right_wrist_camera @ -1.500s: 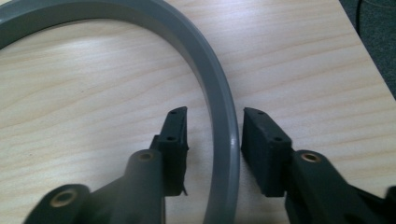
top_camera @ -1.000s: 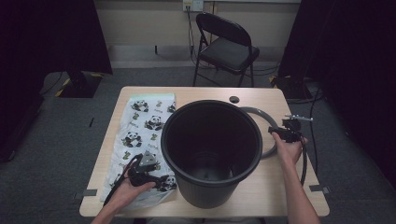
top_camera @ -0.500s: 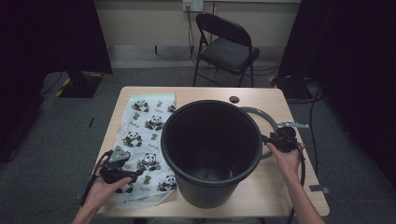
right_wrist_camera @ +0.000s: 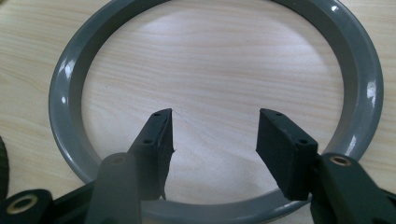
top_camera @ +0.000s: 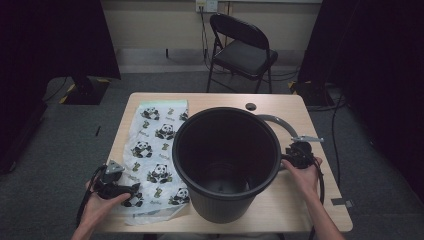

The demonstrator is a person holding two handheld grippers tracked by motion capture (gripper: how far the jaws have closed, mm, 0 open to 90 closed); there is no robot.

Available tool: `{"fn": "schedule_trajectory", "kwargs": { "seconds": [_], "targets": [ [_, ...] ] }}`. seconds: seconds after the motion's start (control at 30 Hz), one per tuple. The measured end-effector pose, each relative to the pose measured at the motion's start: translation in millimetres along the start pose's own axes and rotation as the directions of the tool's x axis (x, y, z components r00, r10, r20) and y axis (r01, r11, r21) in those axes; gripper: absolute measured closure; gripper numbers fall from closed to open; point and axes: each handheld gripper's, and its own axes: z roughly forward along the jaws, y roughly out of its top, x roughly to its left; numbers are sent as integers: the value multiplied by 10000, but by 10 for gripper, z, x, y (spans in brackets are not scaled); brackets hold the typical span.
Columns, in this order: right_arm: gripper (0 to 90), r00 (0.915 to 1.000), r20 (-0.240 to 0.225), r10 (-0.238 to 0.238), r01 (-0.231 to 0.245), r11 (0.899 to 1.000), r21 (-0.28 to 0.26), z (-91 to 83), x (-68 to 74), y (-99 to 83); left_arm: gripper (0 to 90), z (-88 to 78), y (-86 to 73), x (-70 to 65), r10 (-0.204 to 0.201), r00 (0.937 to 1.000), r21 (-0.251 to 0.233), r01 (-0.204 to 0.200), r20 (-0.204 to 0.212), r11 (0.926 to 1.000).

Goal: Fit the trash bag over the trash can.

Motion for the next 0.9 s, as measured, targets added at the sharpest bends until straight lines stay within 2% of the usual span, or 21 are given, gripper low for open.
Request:
{"fn": "schedule_trajectory", "kwargs": {
  "seconds": [0.17, 0.3, 0.33, 0.37, 0.5, 0.57, 0.67, 0.77, 0.9],
  "targets": [
    [458, 10000, -5, 38, -38, 9999, 149, 28, -6, -17, 121, 15, -7, -29, 155, 9998, -146, -153, 128, 9998],
    [458, 10000, -23, -12, 12, 9999, 130, 19, 35, -9, 251, 3, 20, -78, 291, 9992, -110, -288, 275, 9995],
    [458, 10000, -23, -12, 12, 9999, 130, 19, 35, -9, 251, -2, 33, -94, 456, 9981, -124, -452, 408, 9989],
    [457, 9999, 18, -166, 166, 9997, 194, 26, 53, -7, 352, -5, 44, -115, 588, 9972, -179, -580, 465, 9982],
    [457, 9999, 4, -119, 119, 9996, 255, 36, 55, -11, 534, 0, 68, -157, 755, 9946, -293, -736, 718, 9969],
    [457, 9999, 16, -131, 130, 9996, 263, 37, 56, -11, 565, 1, 79, -165, 790, 9944, -258, -774, 698, 9967],
    [457, 9999, 6, -102, 101, 9996, 257, 35, 62, -5, 695, 9, 98, -198, 959, 9910, -276, -937, 937, 9952],
    [456, 9999, -60, -144, 145, 9996, 260, 44, 83, -6, 804, 10, 127, -224, 1102, 9878, -74, -1101, 1102, 9939],
    [454, 9997, -148, -190, 194, 9995, 255, 54, 107, -5, 877, 15, 142, -254, 1242, 9852, -1, -1251, 1179, 9921]
  ]
}}
